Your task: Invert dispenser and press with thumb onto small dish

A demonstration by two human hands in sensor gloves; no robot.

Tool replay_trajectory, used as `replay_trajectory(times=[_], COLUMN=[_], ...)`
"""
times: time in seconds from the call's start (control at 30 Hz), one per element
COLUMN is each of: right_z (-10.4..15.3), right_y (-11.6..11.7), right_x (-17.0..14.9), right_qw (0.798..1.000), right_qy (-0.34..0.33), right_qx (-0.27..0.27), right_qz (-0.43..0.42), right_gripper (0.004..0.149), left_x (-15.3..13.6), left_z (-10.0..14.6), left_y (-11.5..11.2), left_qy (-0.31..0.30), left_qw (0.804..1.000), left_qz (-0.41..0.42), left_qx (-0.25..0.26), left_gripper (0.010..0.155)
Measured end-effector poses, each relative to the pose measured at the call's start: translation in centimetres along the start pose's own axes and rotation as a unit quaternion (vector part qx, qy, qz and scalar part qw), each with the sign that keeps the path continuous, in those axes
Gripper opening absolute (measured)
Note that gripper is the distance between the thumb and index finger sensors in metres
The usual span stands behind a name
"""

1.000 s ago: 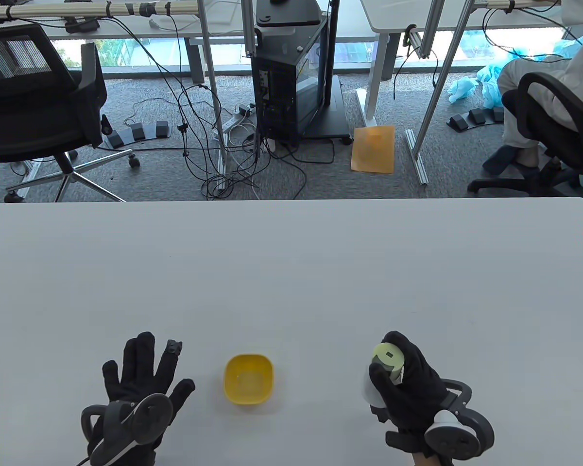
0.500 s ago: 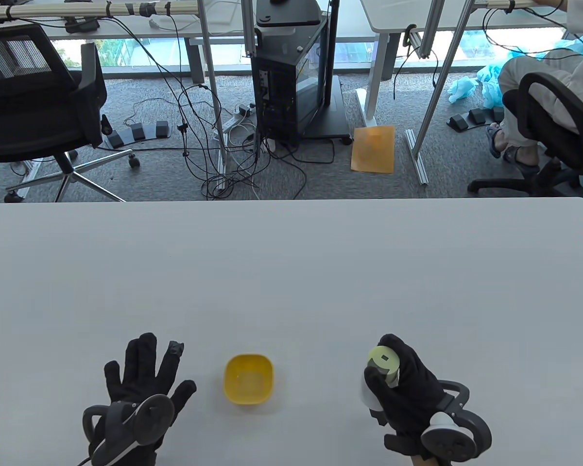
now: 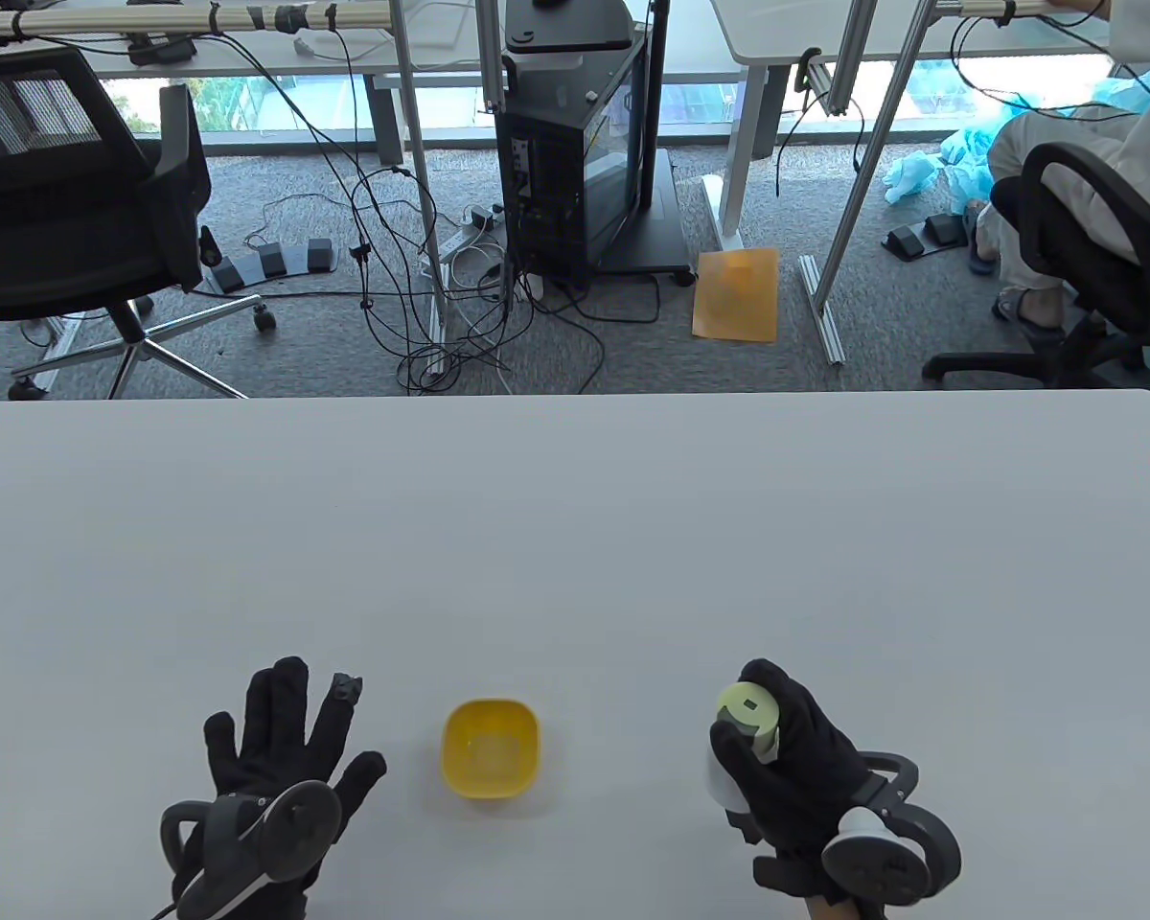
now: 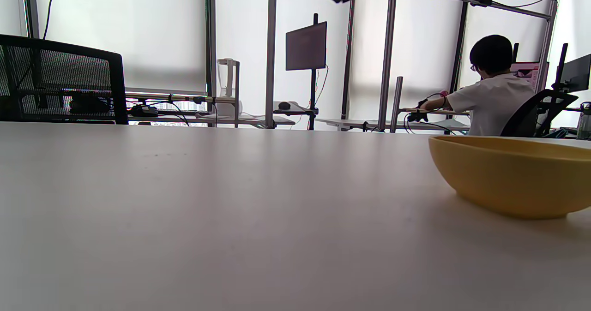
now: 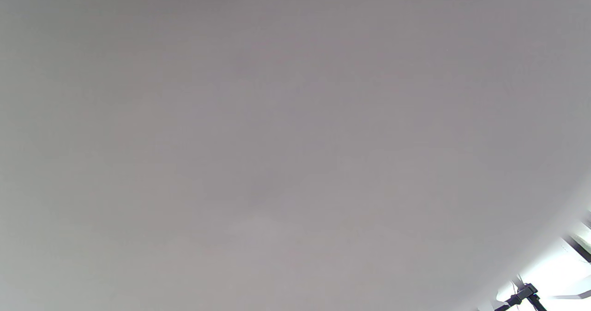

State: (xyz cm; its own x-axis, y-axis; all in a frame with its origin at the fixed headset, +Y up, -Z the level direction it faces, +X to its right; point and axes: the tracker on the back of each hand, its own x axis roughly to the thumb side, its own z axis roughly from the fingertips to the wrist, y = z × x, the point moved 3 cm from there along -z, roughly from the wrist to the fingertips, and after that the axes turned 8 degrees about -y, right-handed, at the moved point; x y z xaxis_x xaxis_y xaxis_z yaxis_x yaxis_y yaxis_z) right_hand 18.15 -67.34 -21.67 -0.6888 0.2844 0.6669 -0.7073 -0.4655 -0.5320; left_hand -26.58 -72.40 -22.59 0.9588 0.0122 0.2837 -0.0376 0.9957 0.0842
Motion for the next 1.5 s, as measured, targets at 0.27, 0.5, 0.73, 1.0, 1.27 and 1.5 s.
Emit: replay_trajectory(times=[0.27,0.5,0.73,1.0,1.27,1.5], right_z=[-2.4,-7.4,-12.4,-15.2,-13.8,-11.1], right_y=[0.7,2.2,6.1,13.6,22.0,27.0], right_x=[0.1,1.7,4.6,8.4,10.7,10.9], right_qw=[0.999,0.984,0.939,0.844,0.709,0.596], right_qy=[0.004,-0.016,-0.046,-0.042,-0.011,0.035], right_qx=[0.043,0.171,0.339,0.534,0.704,0.801], right_qz=[-0.028,-0.035,-0.014,0.016,0.035,0.044], right_gripper=[0.079,0.079,0.078,0.079,0.079,0.08], left_x=[0.1,0.2,0.1,0.0,-0.1,-0.2], left_z=[0.0,0.1,0.3,0.4,0.6,0.7], left_y=[0.0,0.0,0.4,0.5,0.7,0.9], left_qy=[0.0,-0.002,-0.001,-0.002,-0.001,-0.008], left_qw=[1.0,1.0,1.0,1.0,1.0,1.0], left_qz=[0.0,-0.005,-0.004,-0.006,-0.003,-0.008], left_qx=[0.004,0.002,0.014,0.019,0.026,0.026], left_gripper=[0.076,0.076,0.076,0.076,0.076,0.077])
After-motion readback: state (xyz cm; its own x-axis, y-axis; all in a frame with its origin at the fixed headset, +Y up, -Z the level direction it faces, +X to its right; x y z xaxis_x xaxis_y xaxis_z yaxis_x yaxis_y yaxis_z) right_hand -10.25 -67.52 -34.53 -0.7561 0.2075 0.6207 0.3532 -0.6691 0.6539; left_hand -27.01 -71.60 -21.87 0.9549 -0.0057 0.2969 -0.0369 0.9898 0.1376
